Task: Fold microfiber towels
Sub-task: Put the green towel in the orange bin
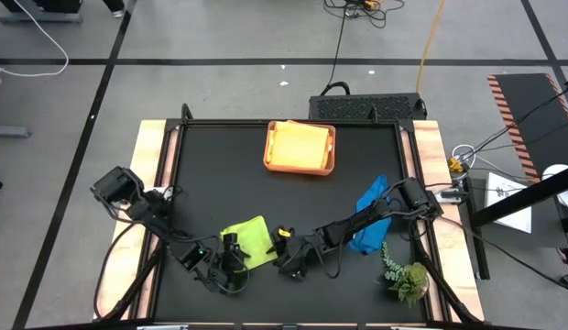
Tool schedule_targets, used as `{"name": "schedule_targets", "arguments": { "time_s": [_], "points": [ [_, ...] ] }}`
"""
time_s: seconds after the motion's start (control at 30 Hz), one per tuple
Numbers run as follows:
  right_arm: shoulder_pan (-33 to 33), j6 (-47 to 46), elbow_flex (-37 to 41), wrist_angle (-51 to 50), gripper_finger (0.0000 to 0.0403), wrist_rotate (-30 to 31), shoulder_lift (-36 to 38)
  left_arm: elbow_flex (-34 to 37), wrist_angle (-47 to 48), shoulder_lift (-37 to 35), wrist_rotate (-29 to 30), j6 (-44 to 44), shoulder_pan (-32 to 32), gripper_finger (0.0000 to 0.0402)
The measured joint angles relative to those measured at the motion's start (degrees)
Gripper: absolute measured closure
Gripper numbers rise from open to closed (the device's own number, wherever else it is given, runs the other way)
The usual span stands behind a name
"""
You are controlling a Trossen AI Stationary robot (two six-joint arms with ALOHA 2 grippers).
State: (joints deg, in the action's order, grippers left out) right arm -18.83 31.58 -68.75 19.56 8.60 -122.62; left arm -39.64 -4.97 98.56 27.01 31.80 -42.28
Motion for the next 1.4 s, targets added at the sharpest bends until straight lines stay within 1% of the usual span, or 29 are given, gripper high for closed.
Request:
{"name": "schedule_targets", "arguments": {
  "time_s": [0.13,0.27,0.33,0.4,0.63,0.7,0.77,0.87,1.07,1.23,1.3,1.4],
  "points": [
    [-0.11,1.31,-1.02,-1.96,0.0209,1.97,0.0,-0.13,3.02,-0.14,-0.86,1.93,0.0,0.016],
    [-0.03,2.22,-1.05,-2.17,0.0209,2.48,0.02,-0.17,3.59,-0.15,-0.88,1.7,0.0,0.016],
    [-0.07,2.82,-1.05,-2.38,0.021,3.99,0.08,-0.17,3.75,-0.15,-0.98,1.04,0.17,0.016],
    [-0.01,3.26,-1.08,-2.68,0.0216,5.19,0.15,-0.17,3.81,-0.15,-1.26,0.26,0.26,0.016],
    [0.17,3.32,-1.05,-2.5,0.0242,5.2,0.15,-0.17,4.16,-0.15,-1.33,-2.01,0.24,0.0162],
    [0.16,3.33,-1.05,-2.18,0.0245,5.15,0.15,-0.17,4.19,-0.15,-1.37,-2.97,0.24,0.0169],
    [0.15,3.4,-1.05,-1.79,0.0246,5.06,0.13,-0.15,4.29,-0.15,-1.53,-3.33,0.24,0.0185],
    [0.13,3.4,-1.01,-1.35,0.0246,4.94,0.11,-0.11,4.68,-0.15,-1.75,-3.58,0.2,0.022],
    [0.13,2.73,-0.99,-1.37,0.0246,4.98,0.57,-0.07,4.95,-0.13,-1.81,-3.66,0.2,0.0307],
    [0.07,2.74,-0.75,-2.24,0.0246,5.48,2.22,-0.02,4.97,-0.24,-0.61,-3.14,0.37,0.0386],
    [-0.16,2.7,-0.73,-1.8,0.0246,5.53,3.11,0.05,5.14,-1.03,-0.68,-1.25,0.87,0.0389],
    [-0.81,2.53,-0.86,-1.21,0.0246,5.37,4.74,0.28,6.07,-3.2,0.11,3.83,2.23,0.0382]
  ]
}}
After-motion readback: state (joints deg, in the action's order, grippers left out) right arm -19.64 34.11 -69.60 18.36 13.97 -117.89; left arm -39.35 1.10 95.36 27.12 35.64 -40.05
